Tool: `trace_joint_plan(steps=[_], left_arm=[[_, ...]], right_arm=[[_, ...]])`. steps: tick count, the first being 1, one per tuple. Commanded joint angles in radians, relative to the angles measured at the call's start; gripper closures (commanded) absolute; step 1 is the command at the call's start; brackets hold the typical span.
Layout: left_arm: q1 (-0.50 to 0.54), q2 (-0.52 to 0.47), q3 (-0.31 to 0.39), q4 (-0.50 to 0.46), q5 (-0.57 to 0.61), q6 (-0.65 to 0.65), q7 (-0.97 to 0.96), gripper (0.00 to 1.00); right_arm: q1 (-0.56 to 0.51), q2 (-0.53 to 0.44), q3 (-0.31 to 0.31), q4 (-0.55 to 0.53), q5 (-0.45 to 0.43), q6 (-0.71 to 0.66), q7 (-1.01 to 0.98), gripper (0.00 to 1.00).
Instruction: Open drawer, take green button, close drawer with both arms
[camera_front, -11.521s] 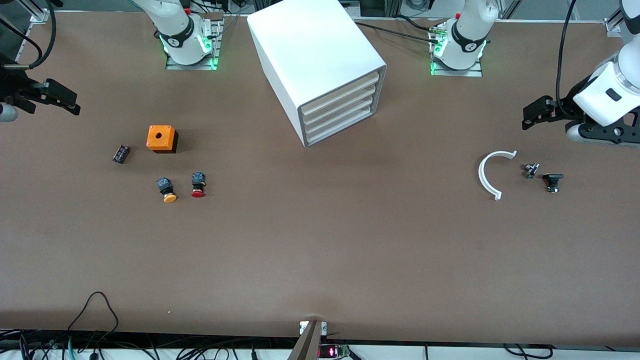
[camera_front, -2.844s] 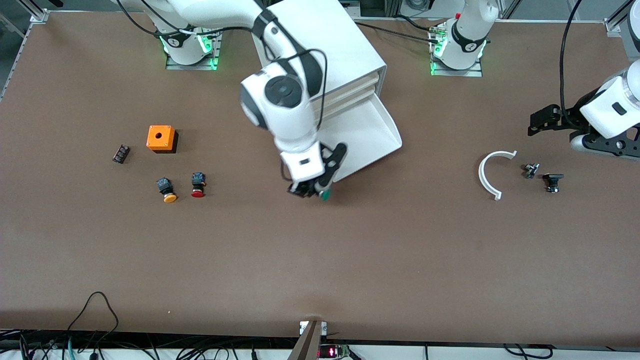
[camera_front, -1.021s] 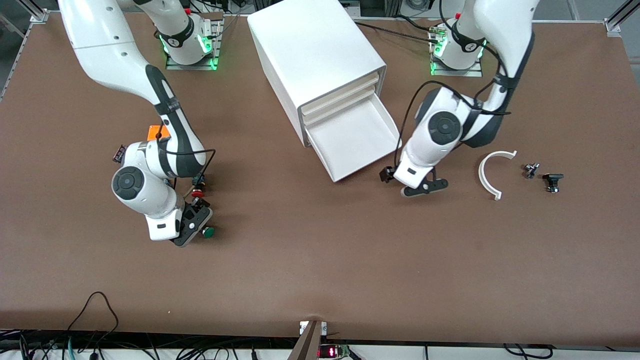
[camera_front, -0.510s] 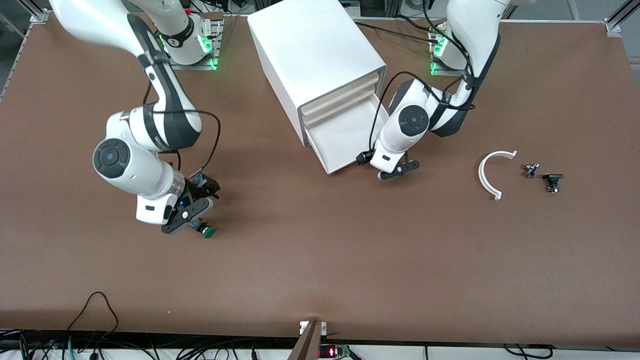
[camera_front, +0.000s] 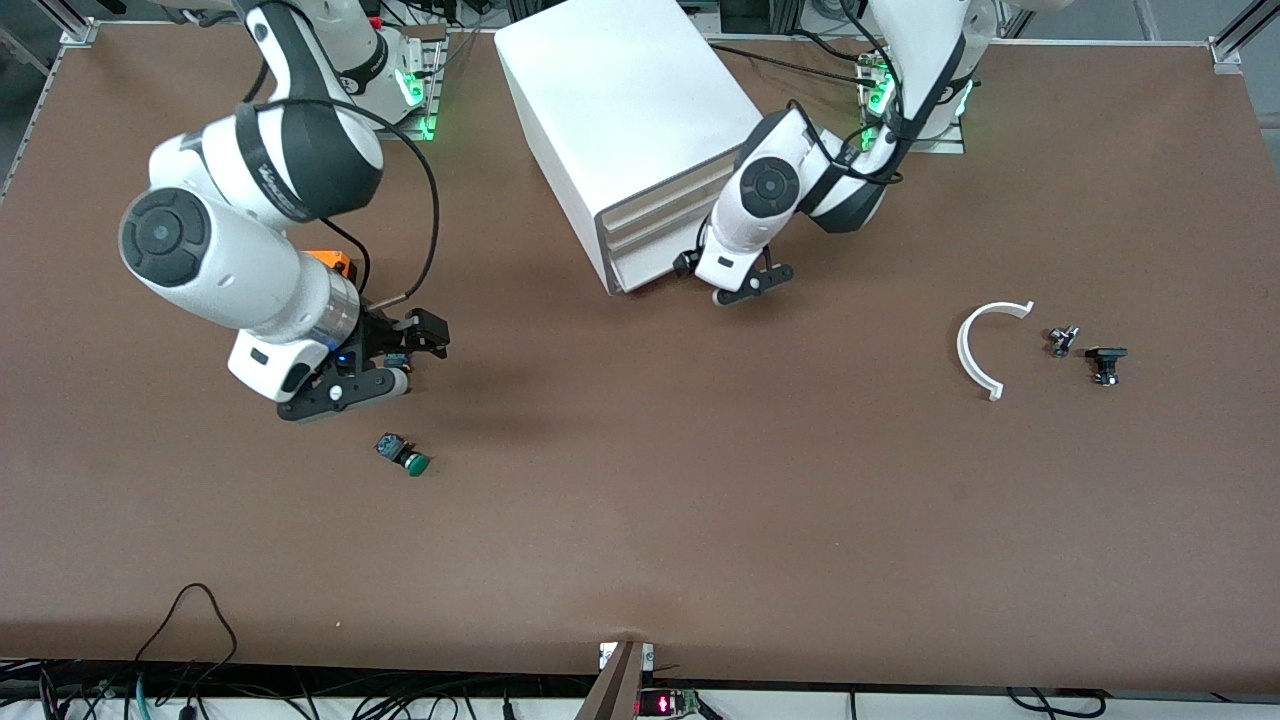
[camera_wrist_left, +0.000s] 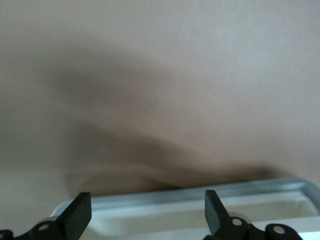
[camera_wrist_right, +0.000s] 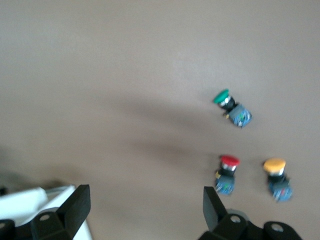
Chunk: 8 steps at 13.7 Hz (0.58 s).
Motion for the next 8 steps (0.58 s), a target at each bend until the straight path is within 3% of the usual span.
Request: trace_joint_plan(steps=[1, 4, 8], left_arm=[[0.003, -0.048, -0.008, -0.054, -0.024, -0.017, -0.005, 0.0], [0.005, -0.065, -0.051, -0.07, -0.026, -0.033, -0.011, 0.0], [0.005, -0.065, -0.087, -0.07, -0.024, -0.032, -0.072, 0.0]], right_arm=[[-0.045, -0.052, 0.02, 0.006, 0.017, -0.125, 0.216, 0.0], [-0.073, -0.106, 0.029, -0.011, -0.095, -0.253, 0.247, 0.0], [-0.204, -0.175, 0.029, -0.05, -0.12, -0.23, 0.204, 0.0]])
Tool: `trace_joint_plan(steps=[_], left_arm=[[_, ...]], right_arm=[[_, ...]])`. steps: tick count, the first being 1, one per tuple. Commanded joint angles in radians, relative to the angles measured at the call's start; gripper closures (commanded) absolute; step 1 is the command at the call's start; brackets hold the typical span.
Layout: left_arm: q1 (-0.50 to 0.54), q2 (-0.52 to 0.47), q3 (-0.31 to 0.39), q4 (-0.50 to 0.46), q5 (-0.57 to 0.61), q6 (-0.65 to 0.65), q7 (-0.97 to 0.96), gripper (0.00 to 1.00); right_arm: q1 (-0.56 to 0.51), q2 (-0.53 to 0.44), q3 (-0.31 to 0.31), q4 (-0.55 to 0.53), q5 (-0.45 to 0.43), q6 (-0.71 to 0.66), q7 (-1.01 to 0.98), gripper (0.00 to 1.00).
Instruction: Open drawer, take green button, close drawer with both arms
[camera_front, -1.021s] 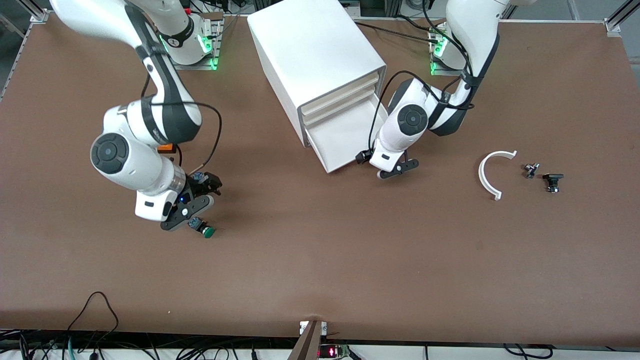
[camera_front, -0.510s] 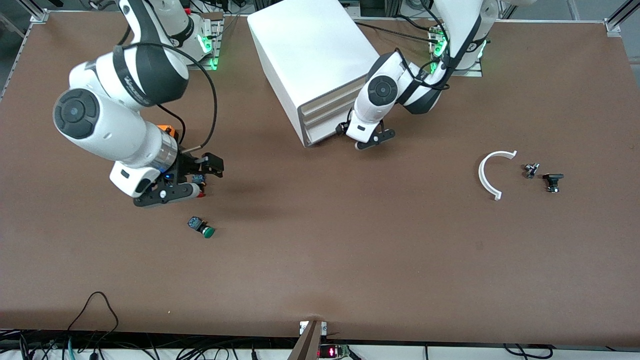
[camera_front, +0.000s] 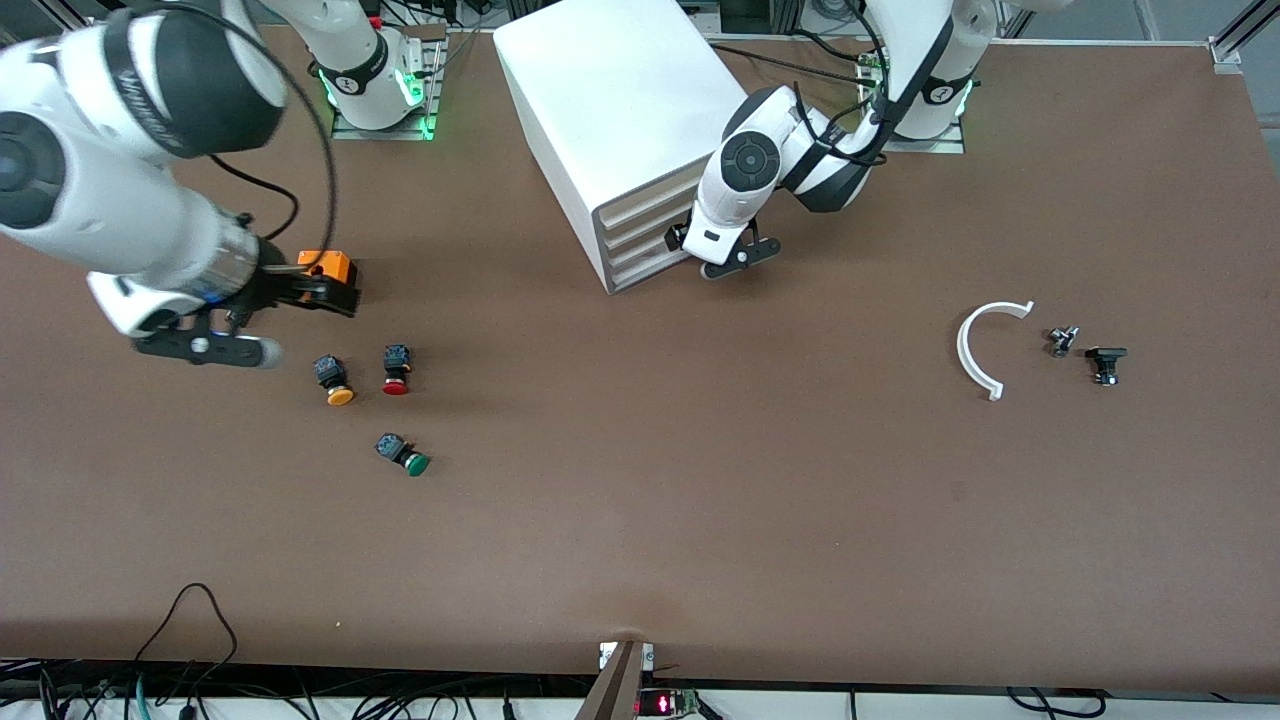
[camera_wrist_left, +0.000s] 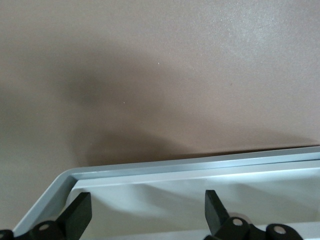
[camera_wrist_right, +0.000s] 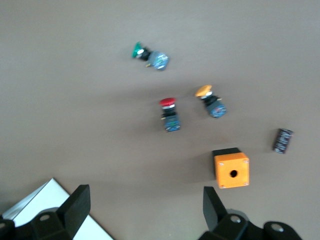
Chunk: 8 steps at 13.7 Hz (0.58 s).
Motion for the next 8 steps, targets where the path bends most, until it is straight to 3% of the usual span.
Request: trace_joint_plan(steps=[1, 2, 5, 8], left_arm=[[0.008, -0.04, -0.027, -0.03, -0.023, -0.019, 0.003, 0.0], [0.022, -0.043, -0.015, -0.021, -0.022, -0.017, 0.008, 0.0], [0.08, -0.075, 0.128, 0.072, -0.019, -0.026, 0.018, 0.0], [0.16, -0.167, 0.205, 0.112, 0.012, -0.083, 0.307, 0.0]], right_arm=[[-0.088, -0.061, 0.026, -0.044, -0.067, 0.022, -0.057, 0.0], [-0.094, -0.067, 0.024, -0.043, -0.105, 0.024, -0.075, 0.0], [-0.097, -0.085, 0.02, -0.035, -0.118, 0.04, -0.082, 0.0], [-0.099, -0.151, 0.009, -0.044, -0.12, 0.022, -0.095, 0.0]])
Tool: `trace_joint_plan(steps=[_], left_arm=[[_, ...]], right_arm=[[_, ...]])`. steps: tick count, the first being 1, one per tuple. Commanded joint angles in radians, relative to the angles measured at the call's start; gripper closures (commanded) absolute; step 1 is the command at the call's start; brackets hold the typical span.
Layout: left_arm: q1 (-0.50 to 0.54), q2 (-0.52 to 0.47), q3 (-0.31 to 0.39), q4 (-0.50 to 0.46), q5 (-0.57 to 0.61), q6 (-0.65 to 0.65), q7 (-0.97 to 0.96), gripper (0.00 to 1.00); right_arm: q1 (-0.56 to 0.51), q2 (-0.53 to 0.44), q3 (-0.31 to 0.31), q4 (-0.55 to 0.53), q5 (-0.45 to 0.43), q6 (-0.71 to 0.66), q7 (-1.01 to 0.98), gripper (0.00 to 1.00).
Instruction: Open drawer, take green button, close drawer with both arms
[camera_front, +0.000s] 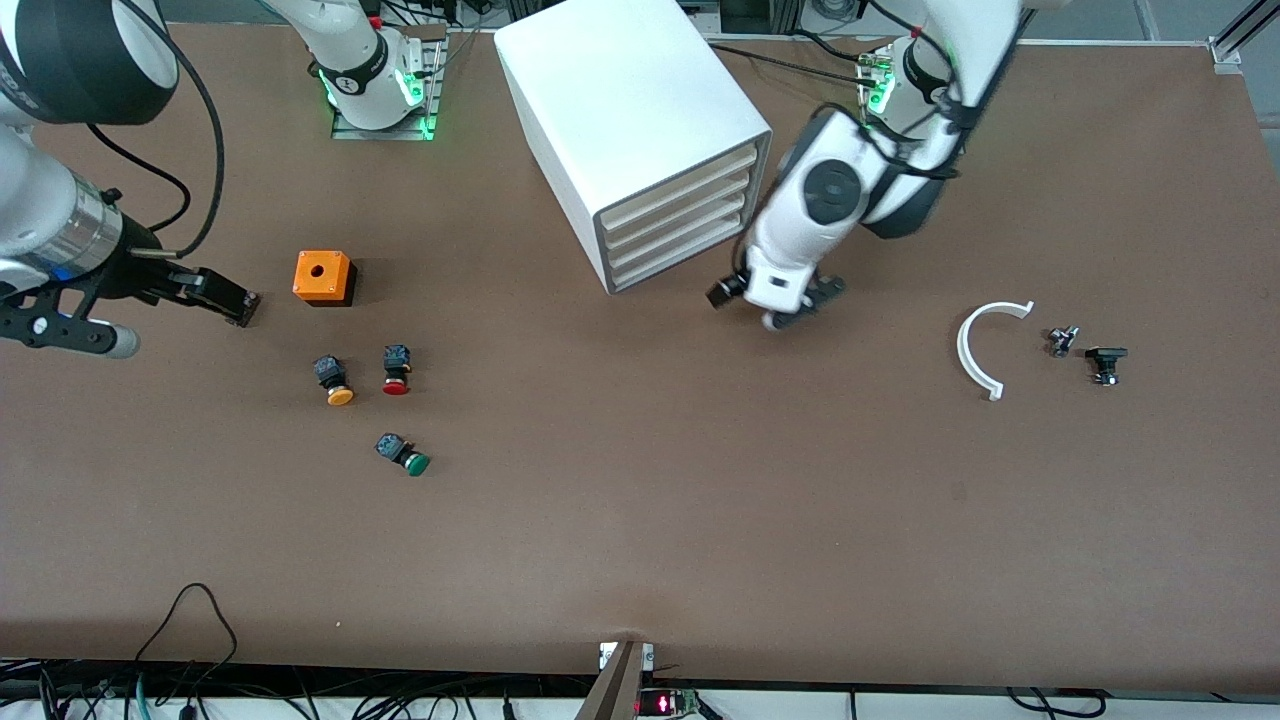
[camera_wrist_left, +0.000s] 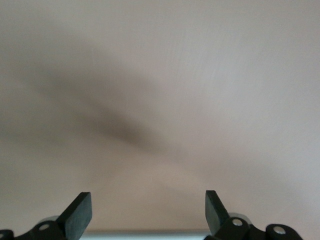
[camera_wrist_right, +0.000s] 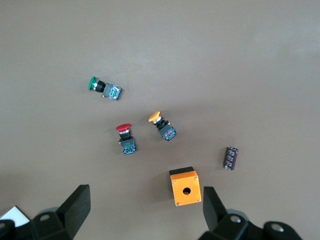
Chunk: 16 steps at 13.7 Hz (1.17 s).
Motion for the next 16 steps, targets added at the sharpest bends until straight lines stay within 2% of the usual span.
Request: trace_joint_plan(steps=[1, 3, 5, 7, 9, 11, 16], left_arm=[[0.101, -0.128, 0.041, 0.015, 0.011, -0.088, 0.279, 0.0], [0.168, -0.209, 0.055, 0.037, 0.032, -0.193, 0.41, 0.0], [0.231, -0.307, 0.059, 0.06, 0.139, -0.292, 0.455, 0.0], [0.261, -0.35, 0.081, 0.144, 0.184, -0.46, 0.466, 0.0], [0.261, -0.343, 0.154, 0.258, 0.187, -0.621, 0.481, 0.0], [0.261, -0.331, 0.216, 0.321, 0.212, -0.675, 0.59, 0.0], [0.242, -0.24, 0.19, 0.479, 0.226, -0.816, 0.587, 0.0]], right_arm=[[-0.01, -0.077, -0.006, -0.041, -0.015, -0.001, -0.043, 0.0], [-0.013, -0.073, -0.046, -0.044, -0.005, 0.006, -0.128, 0.0], [-0.015, -0.073, -0.086, -0.046, 0.002, 0.002, -0.196, 0.0], [-0.016, -0.08, -0.109, -0.053, 0.002, -0.003, -0.231, 0.0], [-0.016, -0.117, -0.118, -0.093, 0.002, -0.015, -0.256, 0.0], [-0.016, -0.172, -0.12, -0.166, 0.002, 0.006, -0.256, 0.0], [-0.018, -0.218, -0.132, -0.223, 0.006, 0.017, -0.256, 0.0]])
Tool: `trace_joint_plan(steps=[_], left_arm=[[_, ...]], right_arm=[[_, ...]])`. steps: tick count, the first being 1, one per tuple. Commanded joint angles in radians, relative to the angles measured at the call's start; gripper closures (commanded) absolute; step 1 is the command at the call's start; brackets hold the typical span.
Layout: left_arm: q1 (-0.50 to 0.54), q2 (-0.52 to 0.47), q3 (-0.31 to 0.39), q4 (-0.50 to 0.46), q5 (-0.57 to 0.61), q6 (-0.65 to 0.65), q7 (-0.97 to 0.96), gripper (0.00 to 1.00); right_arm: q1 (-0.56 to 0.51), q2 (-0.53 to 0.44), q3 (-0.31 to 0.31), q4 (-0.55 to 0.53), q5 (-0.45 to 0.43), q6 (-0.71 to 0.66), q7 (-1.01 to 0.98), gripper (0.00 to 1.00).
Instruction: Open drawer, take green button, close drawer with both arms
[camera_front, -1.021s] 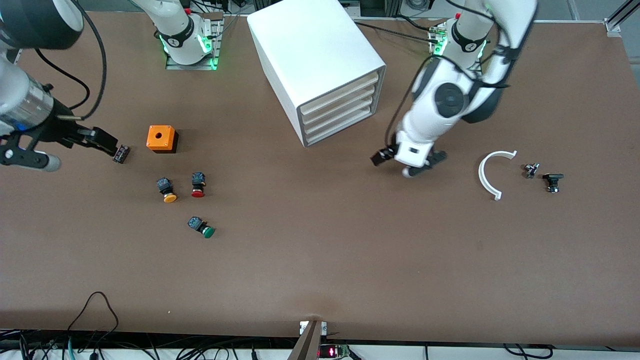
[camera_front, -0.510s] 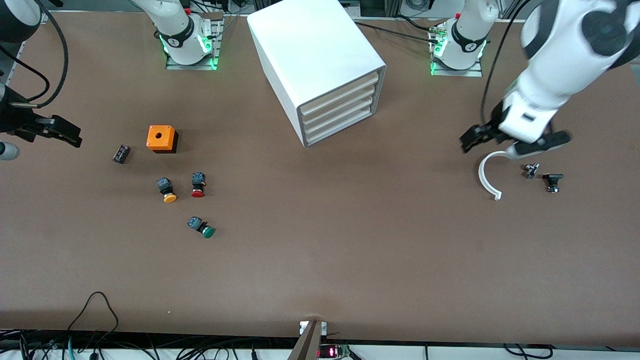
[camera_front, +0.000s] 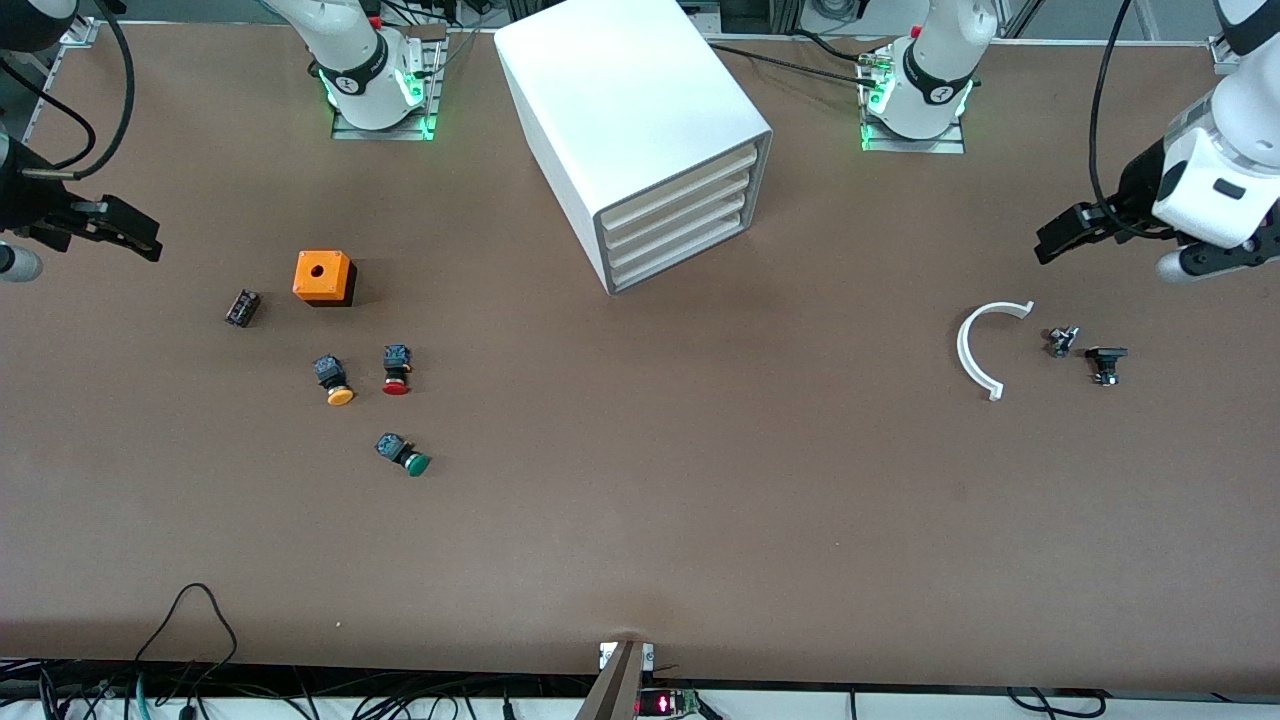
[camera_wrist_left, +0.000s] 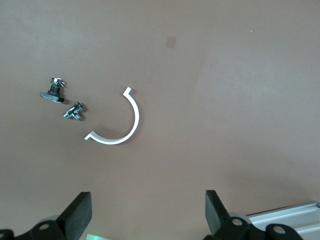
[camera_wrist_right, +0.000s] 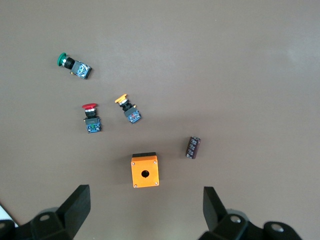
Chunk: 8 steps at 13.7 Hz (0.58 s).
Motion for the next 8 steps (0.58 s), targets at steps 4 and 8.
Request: trace_joint_plan(steps=[4, 8], left_arm=[[-0.007, 0.062, -0.031, 0.11, 0.025, -0.069, -0.006, 0.0], [-0.004, 0.065, -0.031, 0.108, 0.024, -0.069, -0.003, 0.0]], right_arm=[[-0.009, -0.09, -0.049, -0.137, 0.057, 0.059, -0.073, 0.0], [-0.005, -0.122, -0.056, -0.167, 0.054, 0.059, -0.08, 0.0]])
